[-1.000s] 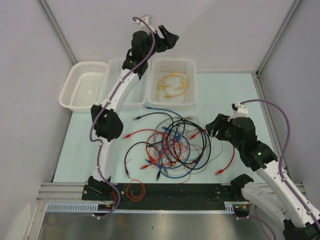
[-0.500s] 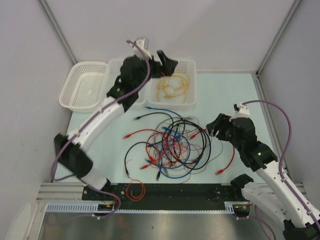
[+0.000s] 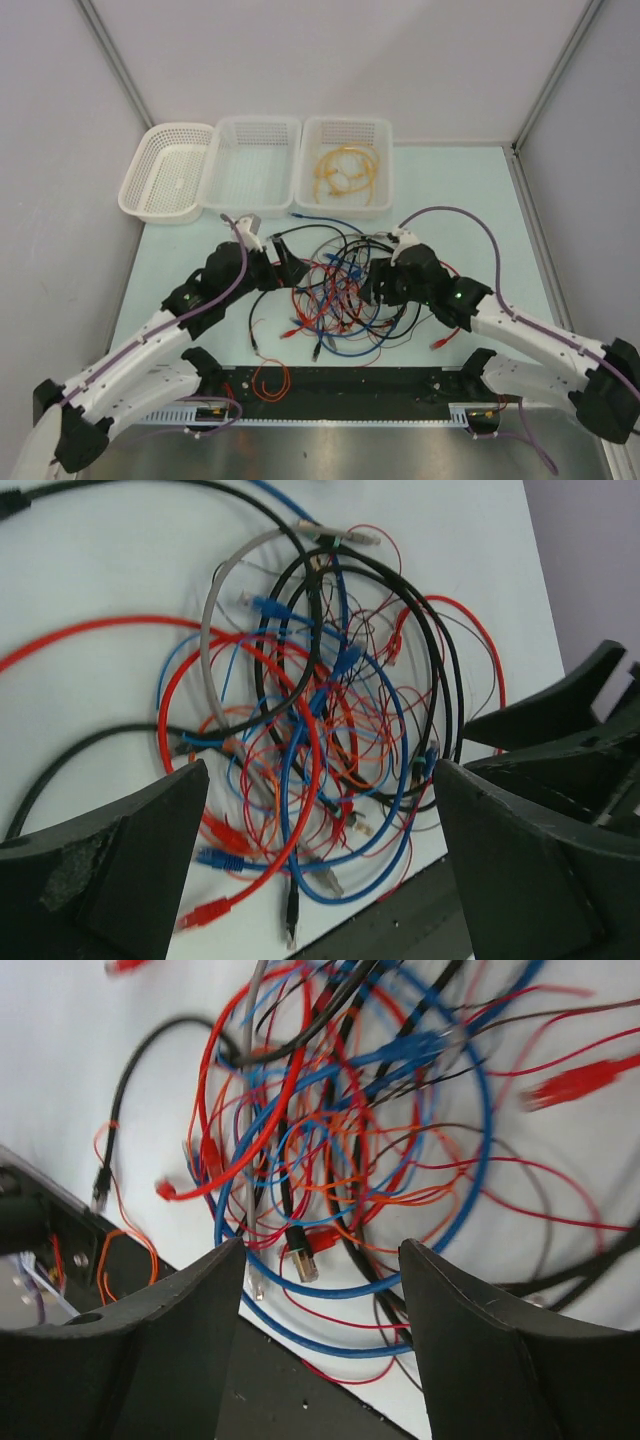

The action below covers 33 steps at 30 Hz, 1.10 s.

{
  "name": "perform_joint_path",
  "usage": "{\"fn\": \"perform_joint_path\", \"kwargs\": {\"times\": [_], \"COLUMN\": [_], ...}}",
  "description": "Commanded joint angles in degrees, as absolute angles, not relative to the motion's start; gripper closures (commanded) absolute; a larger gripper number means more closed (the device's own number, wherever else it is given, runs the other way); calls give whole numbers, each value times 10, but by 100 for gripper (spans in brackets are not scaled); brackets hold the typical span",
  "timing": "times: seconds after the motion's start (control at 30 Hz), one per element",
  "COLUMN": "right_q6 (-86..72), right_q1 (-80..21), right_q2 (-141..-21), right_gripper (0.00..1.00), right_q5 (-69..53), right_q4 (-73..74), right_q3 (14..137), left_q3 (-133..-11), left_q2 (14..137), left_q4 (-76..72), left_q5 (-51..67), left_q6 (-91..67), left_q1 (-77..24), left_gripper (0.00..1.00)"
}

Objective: Untangle the cables

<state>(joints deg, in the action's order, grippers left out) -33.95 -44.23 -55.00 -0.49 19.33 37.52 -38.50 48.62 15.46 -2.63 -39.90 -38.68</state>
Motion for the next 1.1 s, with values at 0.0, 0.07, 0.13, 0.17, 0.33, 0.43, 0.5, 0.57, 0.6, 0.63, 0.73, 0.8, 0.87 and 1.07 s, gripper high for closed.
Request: {"fn": "perform_joint_path", "kwargs": {"times": [0.0, 0.07, 0.13, 0.17, 0.33, 0.43, 0.5, 0.57, 0.6, 0.63, 0.73, 0.8, 0.87, 1.07], "right_q6": [-337, -349, -351, -351, -333, -324, -330, -332, -333, -332, -313, -311, -305, -233], "right_q1": [-495, -511, -519, -523, -520, -513, -502, -490, -490, -499, -528, -538, -554, -632], "right_q2": [-629, -661, -674, -683, -751, -790, -816, -837, -834, -818, -773, -712, -639, -512], "right_gripper": [32, 33, 33, 33, 34, 34, 35, 48, 51, 65, 90, 100, 100, 100], "right_q5": [10, 18, 40, 47, 99, 105, 98, 98, 102, 119, 160, 170, 183, 259], "right_q4": [129, 113, 103, 93, 58, 25, 16, 30, 32, 39, 48, 56, 80, 143], "right_q3": [392, 392, 392, 392, 392, 393, 398, 406, 405, 405, 405, 410, 420, 508], "left_q3": [-333, -316, -309, -303, -293, -292, -292, -294, -295, -295, -297, -294, -296, -327], "left_q2": [382, 360, 337, 328, 301, 302, 305, 306, 303, 302, 292, 289, 290, 312], "left_q4": [195, 222, 249, 258, 289, 293, 294, 297, 299, 301, 296, 288, 273, 233], "left_q5": [-22, -27, -38, -43, -59, -60, -61, -62, -63, -65, -67, -65, -60, -67], "left_q6": [-457, -470, -477, -484, -492, -490, -490, -490, -490, -489, -483, -482, -475, -441], "left_q1": [-393, -393, -392, -392, -393, -392, -392, -393, -392, -392, -393, -392, -392, -392], "left_gripper": [1, 1, 2, 3, 3, 3, 4, 4, 4, 4, 5, 5, 6, 7]}}
